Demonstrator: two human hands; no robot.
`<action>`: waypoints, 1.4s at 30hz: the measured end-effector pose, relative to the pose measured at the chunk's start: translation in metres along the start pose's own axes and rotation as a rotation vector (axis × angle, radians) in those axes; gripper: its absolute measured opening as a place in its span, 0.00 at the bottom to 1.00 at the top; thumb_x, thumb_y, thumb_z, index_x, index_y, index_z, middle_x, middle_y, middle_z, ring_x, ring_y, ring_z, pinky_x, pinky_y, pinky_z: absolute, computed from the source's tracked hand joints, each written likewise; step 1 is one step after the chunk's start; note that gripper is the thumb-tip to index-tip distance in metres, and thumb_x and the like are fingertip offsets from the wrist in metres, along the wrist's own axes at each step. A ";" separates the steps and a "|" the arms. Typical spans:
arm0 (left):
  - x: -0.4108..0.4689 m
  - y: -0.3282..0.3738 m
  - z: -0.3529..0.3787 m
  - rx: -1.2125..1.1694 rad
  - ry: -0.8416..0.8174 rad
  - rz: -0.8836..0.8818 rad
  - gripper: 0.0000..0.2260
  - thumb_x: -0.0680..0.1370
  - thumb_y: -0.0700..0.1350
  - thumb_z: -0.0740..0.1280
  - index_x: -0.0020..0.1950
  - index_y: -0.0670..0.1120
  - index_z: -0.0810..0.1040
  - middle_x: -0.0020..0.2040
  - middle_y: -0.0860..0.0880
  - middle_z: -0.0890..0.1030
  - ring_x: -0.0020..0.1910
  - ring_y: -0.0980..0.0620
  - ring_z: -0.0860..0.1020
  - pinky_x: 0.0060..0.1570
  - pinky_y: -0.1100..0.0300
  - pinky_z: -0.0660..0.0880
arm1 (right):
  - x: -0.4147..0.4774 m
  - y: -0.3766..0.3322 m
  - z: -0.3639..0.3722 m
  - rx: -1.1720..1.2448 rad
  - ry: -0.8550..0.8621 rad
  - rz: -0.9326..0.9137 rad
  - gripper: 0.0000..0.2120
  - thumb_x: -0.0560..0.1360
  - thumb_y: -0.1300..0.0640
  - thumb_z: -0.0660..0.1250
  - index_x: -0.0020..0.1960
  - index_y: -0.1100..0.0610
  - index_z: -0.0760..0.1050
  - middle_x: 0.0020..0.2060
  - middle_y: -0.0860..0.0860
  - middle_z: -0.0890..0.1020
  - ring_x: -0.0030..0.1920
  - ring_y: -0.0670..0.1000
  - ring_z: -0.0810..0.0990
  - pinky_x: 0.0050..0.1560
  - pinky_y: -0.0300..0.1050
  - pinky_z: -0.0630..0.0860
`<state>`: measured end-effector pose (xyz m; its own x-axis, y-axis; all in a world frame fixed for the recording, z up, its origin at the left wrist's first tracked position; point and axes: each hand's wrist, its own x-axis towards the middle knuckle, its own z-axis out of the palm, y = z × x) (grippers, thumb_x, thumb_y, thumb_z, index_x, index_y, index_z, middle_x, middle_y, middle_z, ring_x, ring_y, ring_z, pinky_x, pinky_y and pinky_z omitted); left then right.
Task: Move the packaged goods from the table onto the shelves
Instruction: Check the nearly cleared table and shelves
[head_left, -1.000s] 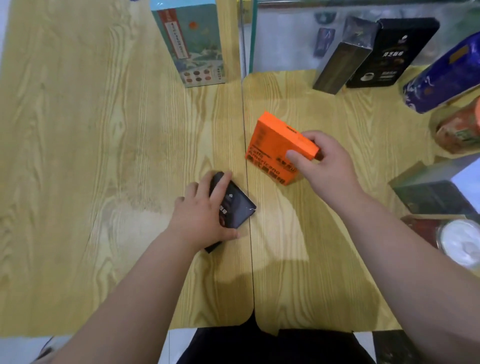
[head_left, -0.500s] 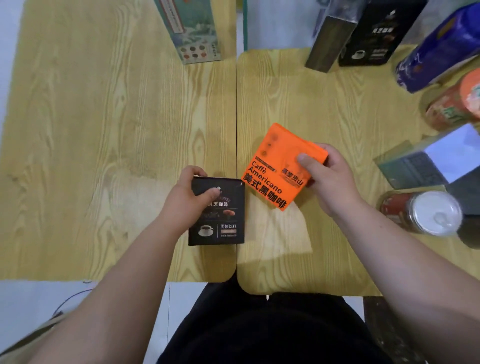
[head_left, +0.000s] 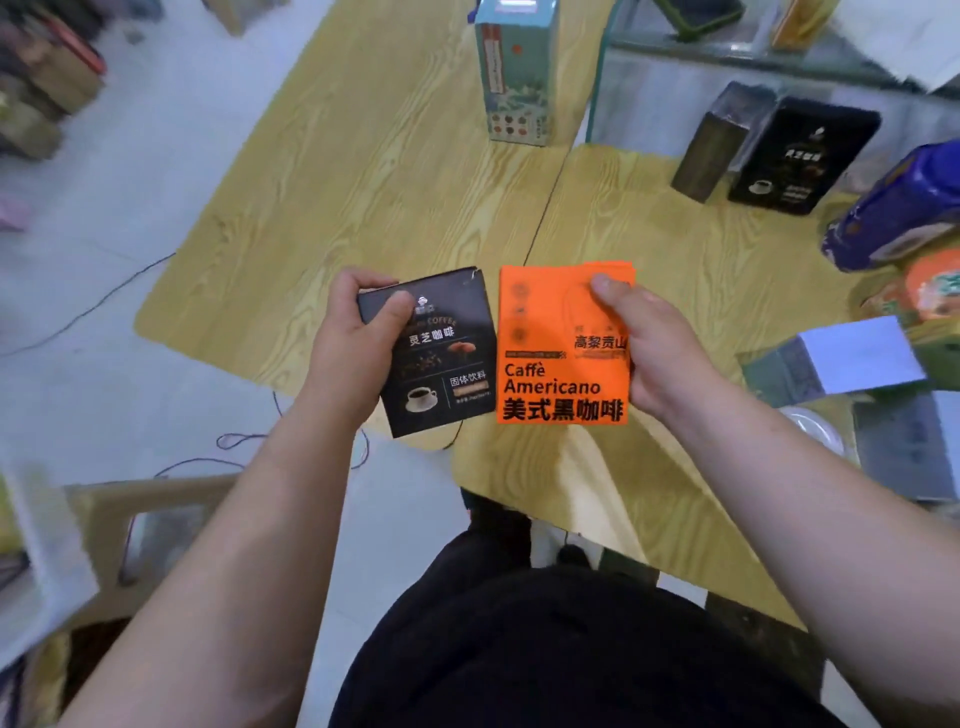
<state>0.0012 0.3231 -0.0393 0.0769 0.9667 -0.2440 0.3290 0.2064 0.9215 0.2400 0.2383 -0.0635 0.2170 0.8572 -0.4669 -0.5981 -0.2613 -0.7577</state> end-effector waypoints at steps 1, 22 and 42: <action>-0.014 0.000 -0.005 -0.034 0.023 -0.004 0.08 0.80 0.48 0.68 0.49 0.61 0.73 0.44 0.53 0.80 0.37 0.55 0.81 0.38 0.52 0.79 | -0.008 -0.002 0.002 -0.024 -0.030 0.007 0.05 0.80 0.56 0.65 0.51 0.57 0.76 0.38 0.53 0.84 0.36 0.51 0.83 0.43 0.50 0.83; -0.368 -0.069 -0.220 -0.391 0.934 -0.061 0.05 0.79 0.44 0.69 0.54 0.53 0.77 0.48 0.46 0.83 0.44 0.43 0.83 0.41 0.39 0.83 | -0.170 0.134 0.227 -0.496 -0.874 0.190 0.08 0.79 0.54 0.68 0.54 0.58 0.78 0.40 0.53 0.84 0.38 0.52 0.84 0.43 0.49 0.82; -0.828 -0.128 -0.326 -0.214 1.888 -0.144 0.11 0.80 0.42 0.68 0.51 0.60 0.80 0.52 0.49 0.83 0.50 0.46 0.83 0.51 0.38 0.81 | -0.601 0.398 0.419 -0.659 -1.724 0.480 0.06 0.79 0.54 0.69 0.54 0.55 0.77 0.41 0.53 0.86 0.42 0.54 0.85 0.46 0.58 0.84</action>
<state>-0.4110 -0.4545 0.1433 -0.9661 -0.2073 0.1538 0.1220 0.1584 0.9798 -0.4518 -0.1953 0.1068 -0.9969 0.0098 -0.0783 0.0709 -0.3246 -0.9432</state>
